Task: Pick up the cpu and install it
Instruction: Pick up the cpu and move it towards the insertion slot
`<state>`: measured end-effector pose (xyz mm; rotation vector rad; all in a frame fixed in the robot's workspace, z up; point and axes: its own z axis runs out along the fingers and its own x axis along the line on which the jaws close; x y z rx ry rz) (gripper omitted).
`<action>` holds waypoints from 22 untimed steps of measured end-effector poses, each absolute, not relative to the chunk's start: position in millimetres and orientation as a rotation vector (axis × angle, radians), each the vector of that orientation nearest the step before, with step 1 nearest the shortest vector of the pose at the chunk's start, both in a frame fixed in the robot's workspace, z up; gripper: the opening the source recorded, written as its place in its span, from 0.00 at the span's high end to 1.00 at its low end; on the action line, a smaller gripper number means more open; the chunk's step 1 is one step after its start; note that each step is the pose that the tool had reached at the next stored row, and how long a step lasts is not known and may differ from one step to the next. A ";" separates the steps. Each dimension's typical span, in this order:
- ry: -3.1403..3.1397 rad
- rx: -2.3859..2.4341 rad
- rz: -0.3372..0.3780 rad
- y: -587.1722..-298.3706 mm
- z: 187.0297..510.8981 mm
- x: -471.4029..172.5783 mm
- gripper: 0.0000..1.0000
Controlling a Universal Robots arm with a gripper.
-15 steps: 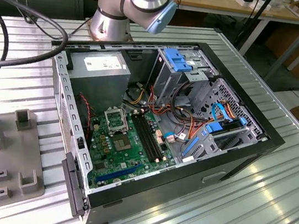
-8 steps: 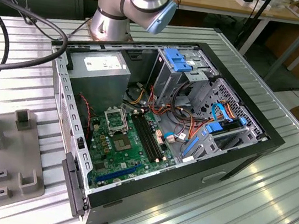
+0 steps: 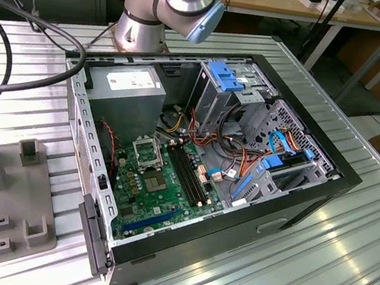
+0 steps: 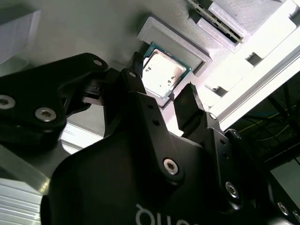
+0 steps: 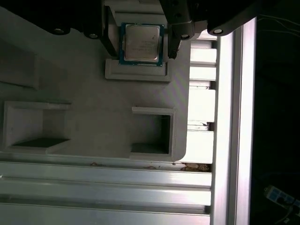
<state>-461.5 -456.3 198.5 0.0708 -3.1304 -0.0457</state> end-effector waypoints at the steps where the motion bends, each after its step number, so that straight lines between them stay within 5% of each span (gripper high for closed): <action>1: -3.130 0.070 -0.046 -456.3 198.5 -461.5 0.45; 3: -3.130 0.069 -0.046 -456.2 198.5 -461.5 0.38; 22: -3.130 0.069 -0.027 -456.4 192.5 -461.0 0.38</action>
